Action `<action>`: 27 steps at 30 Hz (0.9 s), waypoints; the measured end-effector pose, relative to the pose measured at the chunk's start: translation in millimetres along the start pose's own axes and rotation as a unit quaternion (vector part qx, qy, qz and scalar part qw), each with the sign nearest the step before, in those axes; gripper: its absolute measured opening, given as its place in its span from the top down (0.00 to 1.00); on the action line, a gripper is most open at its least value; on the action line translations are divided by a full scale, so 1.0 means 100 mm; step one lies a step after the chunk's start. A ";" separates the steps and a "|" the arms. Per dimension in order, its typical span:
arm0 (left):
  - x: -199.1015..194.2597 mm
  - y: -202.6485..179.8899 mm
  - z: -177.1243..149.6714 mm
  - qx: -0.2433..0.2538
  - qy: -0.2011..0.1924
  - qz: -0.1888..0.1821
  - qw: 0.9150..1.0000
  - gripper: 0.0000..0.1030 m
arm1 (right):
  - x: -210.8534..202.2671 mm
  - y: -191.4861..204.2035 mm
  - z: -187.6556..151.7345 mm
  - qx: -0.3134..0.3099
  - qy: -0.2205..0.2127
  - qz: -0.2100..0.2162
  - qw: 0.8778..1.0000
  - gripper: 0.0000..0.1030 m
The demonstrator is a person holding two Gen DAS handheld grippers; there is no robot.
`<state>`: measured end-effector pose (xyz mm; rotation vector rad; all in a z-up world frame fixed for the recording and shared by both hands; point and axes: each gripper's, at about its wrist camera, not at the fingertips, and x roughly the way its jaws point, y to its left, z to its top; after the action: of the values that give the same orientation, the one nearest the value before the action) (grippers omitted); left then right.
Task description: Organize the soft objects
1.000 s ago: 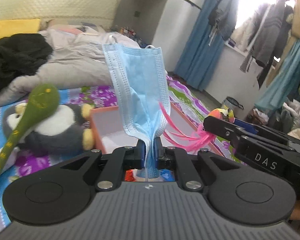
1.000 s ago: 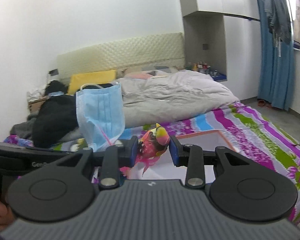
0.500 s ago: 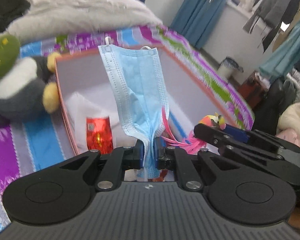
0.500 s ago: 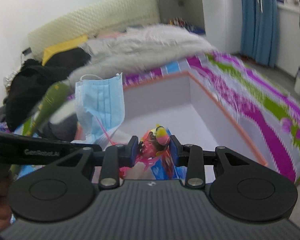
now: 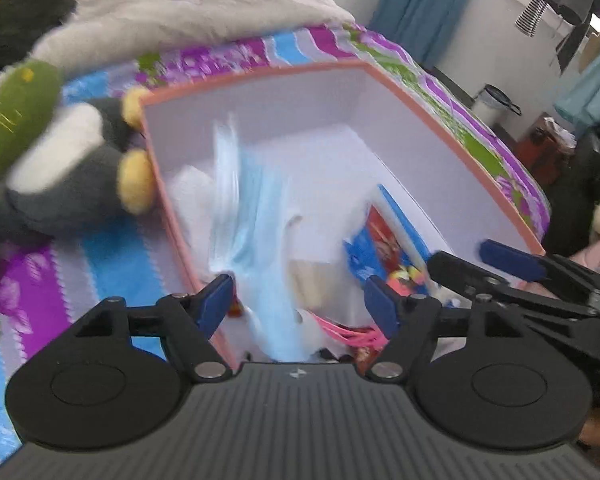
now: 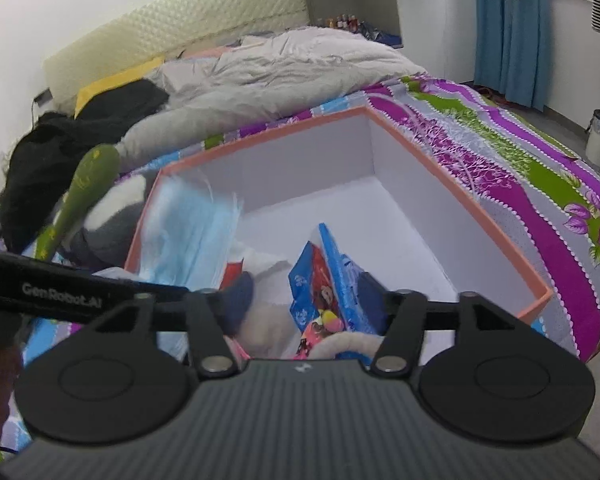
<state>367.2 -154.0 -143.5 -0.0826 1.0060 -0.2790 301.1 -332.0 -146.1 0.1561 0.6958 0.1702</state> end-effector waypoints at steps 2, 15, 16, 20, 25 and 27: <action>-0.12 0.05 0.03 -0.010 -0.009 -0.016 1.000 0.25 | -0.07 0.02 0.04 -0.006 -0.007 -0.006 1.000 0.34; -1.42 -0.02 0.10 0.008 -0.123 -0.002 0.992 0.25 | -1.01 0.26 0.42 -0.009 -0.091 -0.017 0.996 0.34; -1.54 -0.03 0.08 0.011 -0.134 0.000 0.991 0.25 | -1.11 0.28 0.44 -0.004 -0.097 -0.017 0.995 0.34; -1.98 -0.07 -0.03 0.015 -0.165 -0.008 0.986 0.25 | -1.41 0.37 0.45 0.003 -0.114 -0.019 0.993 0.34; -2.34 -0.15 -0.28 0.028 -0.174 -0.021 0.984 0.25 | -1.75 0.47 0.30 0.010 -0.127 -0.025 0.991 0.34; -2.46 -0.18 -0.39 0.032 -0.181 -0.020 0.983 0.25 | -1.84 0.51 0.21 0.003 -0.123 -0.037 0.992 0.34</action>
<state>207.4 -102.5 41.1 -0.0903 0.6331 -0.3193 170.8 -322.6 -5.5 0.1541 0.4548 0.0758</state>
